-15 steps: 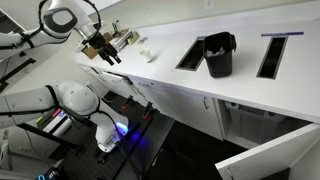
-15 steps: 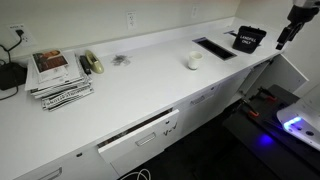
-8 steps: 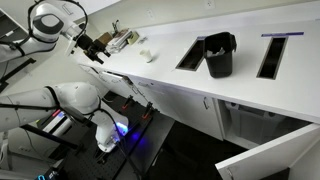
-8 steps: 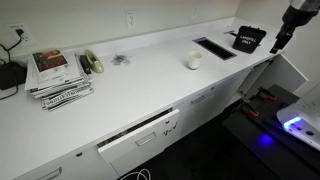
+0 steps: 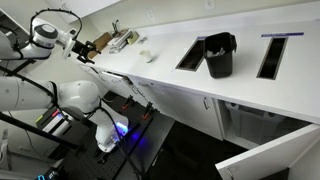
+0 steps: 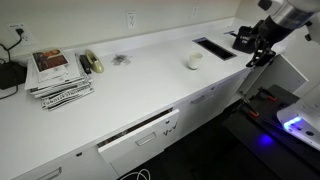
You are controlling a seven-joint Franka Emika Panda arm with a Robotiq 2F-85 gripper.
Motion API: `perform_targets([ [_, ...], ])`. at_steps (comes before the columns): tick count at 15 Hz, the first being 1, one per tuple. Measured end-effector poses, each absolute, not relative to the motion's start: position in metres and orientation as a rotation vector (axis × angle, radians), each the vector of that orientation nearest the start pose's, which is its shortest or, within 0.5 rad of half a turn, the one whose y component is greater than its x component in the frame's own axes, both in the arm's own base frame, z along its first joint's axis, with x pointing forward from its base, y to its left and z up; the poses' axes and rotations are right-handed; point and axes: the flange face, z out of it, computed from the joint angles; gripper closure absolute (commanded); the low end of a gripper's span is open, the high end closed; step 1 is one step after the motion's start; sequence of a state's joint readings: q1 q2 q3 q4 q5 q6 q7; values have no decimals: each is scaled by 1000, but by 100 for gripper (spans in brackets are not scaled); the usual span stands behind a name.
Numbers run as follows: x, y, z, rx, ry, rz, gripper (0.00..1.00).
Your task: Open the second drawer from the right, take the paper out of the drawer and place it in the black bin on the counter then close the drawer
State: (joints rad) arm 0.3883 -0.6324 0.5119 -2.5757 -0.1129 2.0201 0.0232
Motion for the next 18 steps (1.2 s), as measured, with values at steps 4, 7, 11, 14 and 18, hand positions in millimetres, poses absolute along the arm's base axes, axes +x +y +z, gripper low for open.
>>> perform_targets([
  [4, 243, 344, 416, -3055, -1689, -257, 0],
  [7, 239, 373, 389, -2958, -1832, -203, 0],
  [11, 237, 382, 374, -2921, -1871, -148, 0],
  [14, 238, 384, 377, -2919, -1870, -157, 0],
  [18, 237, 392, 373, -2880, -1891, -193, 0],
])
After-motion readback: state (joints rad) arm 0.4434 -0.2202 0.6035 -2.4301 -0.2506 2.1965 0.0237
